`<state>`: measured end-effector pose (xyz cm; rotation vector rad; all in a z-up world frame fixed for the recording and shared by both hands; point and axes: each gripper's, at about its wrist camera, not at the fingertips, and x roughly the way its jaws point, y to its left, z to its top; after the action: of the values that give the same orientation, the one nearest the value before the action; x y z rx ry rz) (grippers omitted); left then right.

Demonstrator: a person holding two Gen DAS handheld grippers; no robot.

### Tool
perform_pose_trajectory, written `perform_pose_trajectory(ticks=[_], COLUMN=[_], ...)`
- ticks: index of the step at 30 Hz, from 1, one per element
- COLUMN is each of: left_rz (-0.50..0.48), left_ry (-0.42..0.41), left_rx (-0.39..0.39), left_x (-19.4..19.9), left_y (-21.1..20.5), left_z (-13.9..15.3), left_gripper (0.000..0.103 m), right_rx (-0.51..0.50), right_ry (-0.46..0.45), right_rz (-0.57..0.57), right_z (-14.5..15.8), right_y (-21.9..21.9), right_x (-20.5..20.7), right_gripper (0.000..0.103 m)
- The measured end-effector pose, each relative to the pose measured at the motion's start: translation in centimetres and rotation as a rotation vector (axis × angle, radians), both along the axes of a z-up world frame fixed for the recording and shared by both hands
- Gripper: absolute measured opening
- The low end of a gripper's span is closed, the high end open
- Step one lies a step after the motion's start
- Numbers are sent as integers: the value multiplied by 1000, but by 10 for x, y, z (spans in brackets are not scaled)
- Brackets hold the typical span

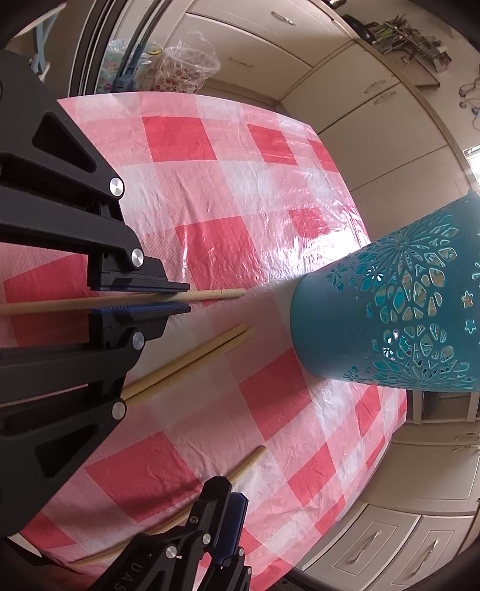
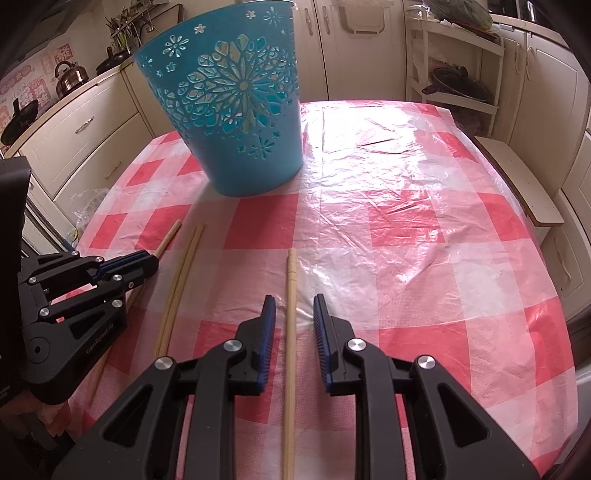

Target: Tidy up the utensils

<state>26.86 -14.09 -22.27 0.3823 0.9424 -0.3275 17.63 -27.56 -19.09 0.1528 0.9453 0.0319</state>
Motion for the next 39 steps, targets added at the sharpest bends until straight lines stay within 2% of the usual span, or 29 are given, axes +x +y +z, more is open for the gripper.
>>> perform_pose_trajectory(ticks=[2, 7, 10, 16, 19, 22, 26, 29, 30, 35, 39], left_rz=[9, 14, 19, 24, 34, 39, 33, 22, 18, -16, 1], left_ry=[20, 42, 59, 54, 38, -6, -111, -190, -209, -257, -243], left_rx=[-29, -47, -69, -127, -198, -286, -384, -421, -429, -447, -423], left_x=[2, 0, -3, -12, -14, -16, -14, -6, -2, 10, 16], left_y=[4, 8, 11, 22, 33, 44, 51, 46, 42, 22, 22], left_z=[1, 1, 3, 25, 50, 90, 153, 191, 201, 231, 224], left_gripper=[5, 5, 5, 5, 5, 5, 5, 4, 0, 0, 0], right_rx=[-8, -4, -8, -16, -16, -15, -14, -11, -10, 8, 22], right_ry=[-2, -4, -6, -7, -7, -7, -8, -8, -8, -9, -9], right_rz=[2, 1, 7, 12, 12, 12, 11, 11, 11, 8, 12], right_z=[0, -1, 0, -1, -1, -1, -1, -1, -1, 0, -1], right_y=[1, 1, 3, 6, 6, 6, 6, 6, 5, 4, 2], right_x=[0, 0, 0, 1, 1, 1, 1, 1, 1, 1, 1], right_gripper=[22, 22, 25, 27, 27, 27, 27, 27, 27, 28, 30])
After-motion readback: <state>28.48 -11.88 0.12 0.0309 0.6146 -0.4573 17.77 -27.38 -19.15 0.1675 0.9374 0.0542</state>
